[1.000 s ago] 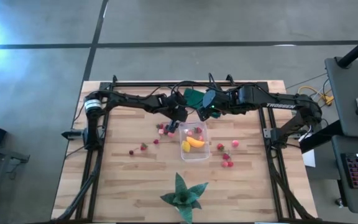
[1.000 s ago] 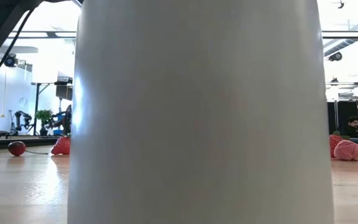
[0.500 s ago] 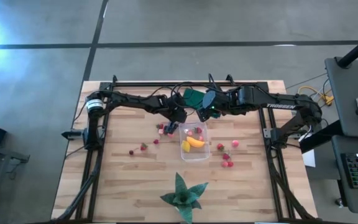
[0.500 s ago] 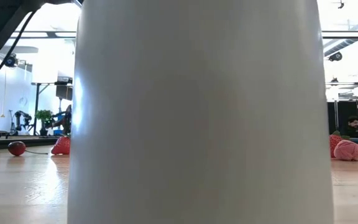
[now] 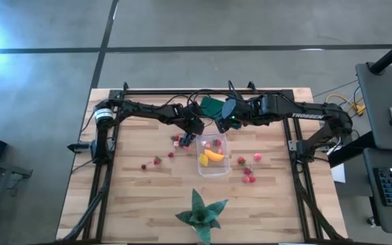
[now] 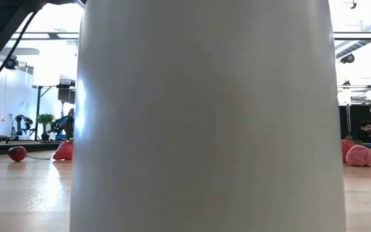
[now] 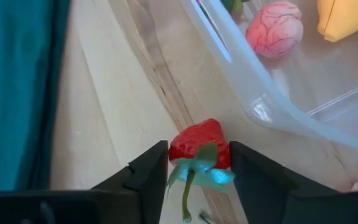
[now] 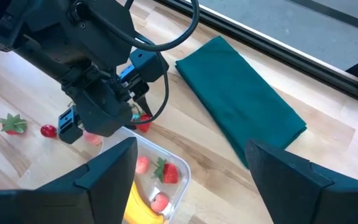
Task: Pick and placing Produce into tupperware
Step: Put the strawberry into the transparent bin, then put the peach into the transparent bin
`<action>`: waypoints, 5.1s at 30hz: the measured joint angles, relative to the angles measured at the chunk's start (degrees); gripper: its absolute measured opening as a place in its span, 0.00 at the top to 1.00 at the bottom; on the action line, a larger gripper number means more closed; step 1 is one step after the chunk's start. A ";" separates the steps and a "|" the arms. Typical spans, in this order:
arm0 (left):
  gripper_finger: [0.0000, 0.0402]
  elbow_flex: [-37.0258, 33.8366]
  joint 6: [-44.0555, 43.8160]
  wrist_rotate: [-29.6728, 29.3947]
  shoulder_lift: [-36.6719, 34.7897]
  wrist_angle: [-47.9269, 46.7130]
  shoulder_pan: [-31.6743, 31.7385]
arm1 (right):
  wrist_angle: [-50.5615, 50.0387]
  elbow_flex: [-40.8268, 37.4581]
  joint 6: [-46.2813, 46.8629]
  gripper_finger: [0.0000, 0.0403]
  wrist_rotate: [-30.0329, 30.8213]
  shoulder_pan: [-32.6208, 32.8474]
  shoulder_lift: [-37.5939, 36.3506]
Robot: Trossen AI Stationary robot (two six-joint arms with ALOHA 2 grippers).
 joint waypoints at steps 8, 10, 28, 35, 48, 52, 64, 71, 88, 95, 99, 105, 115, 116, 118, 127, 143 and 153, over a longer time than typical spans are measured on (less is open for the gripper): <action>0.64 0.01 -0.22 0.15 1.19 0.88 0.02 | 0.04 0.00 0.02 0.28 0.00 0.00 0.00; 0.64 0.11 -0.32 0.08 2.19 0.90 0.02 | 0.04 0.00 0.02 0.28 0.00 0.00 0.00; 0.64 0.94 -0.31 -9.40 -3.62 -4.33 0.19 | -0.42 0.00 0.36 0.28 0.44 -0.02 -0.02; 0.64 0.72 -2.26 -10.56 -12.72 -6.56 0.15 | -0.42 0.00 -0.36 0.27 0.46 -0.02 -0.02; 0.64 0.83 -10.95 3.28 -18.40 -1.96 -10.70 | -0.83 0.00 -0.46 0.28 0.46 -0.02 0.33; 0.64 0.81 -14.33 2.88 -15.09 -1.55 -12.00 | -0.98 0.00 0.67 0.27 0.35 0.28 0.33; 0.47 0.43 -27.47 0.62 -12.93 -1.46 -12.04 | -2.87 0.00 4.65 0.26 -2.86 3.55 0.39; 0.34 0.52 -27.49 -3.24 -16.08 -5.07 -12.00 | -9.18 0.00 10.13 0.27 -6.04 6.93 0.39; 0.34 -5.75 -29.06 -5.08 -33.12 -18.23 -9.31 | -10.88 -23.47 29.83 0.28 -21.91 15.76 -0.54; 0.34 -13.93 -32.98 -6.29 -39.64 -17.98 -8.45 | -4.00 -34.76 38.03 0.28 -22.51 15.56 -3.05; 0.34 -18.82 -34.50 -6.51 -42.87 -18.14 -8.31 | -0.98 -41.65 44.86 0.28 -22.58 15.52 -8.12; 0.34 -22.48 -35.17 -9.40 -45.01 -17.85 -7.88 | 8.40 -50.54 54.03 0.28 -20.98 14.01 -16.75; 0.34 -22.93 -35.17 -11.19 -44.75 -14.89 -6.07 | 10.09 -55.61 59.56 0.29 -19.74 11.42 -18.82; 0.34 -22.93 -35.17 -11.19 -44.74 -14.61 -5.83 | 10.21 -55.60 59.52 0.30 -19.00 11.19 -18.43; 0.34 -22.86 -35.17 -11.17 -44.74 -14.19 -5.36 | 10.39 -55.58 59.46 0.31 -18.27 10.48 -17.95; 0.34 -22.75 -35.12 -11.19 -44.70 -11.84 -3.52 | 15.08 -55.60 56.57 0.33 -18.05 8.21 -14.65; 0.34 -22.77 -34.99 -11.17 -44.68 -11.93 -2.90 | 17.70 -55.06 55.65 0.42 -20.83 8.04 -9.29; 0.34 -22.77 -34.97 -11.17 -44.68 -11.98 -2.49 | 18.43 -55.06 54.97 0.58 -21.09 8.04 -9.28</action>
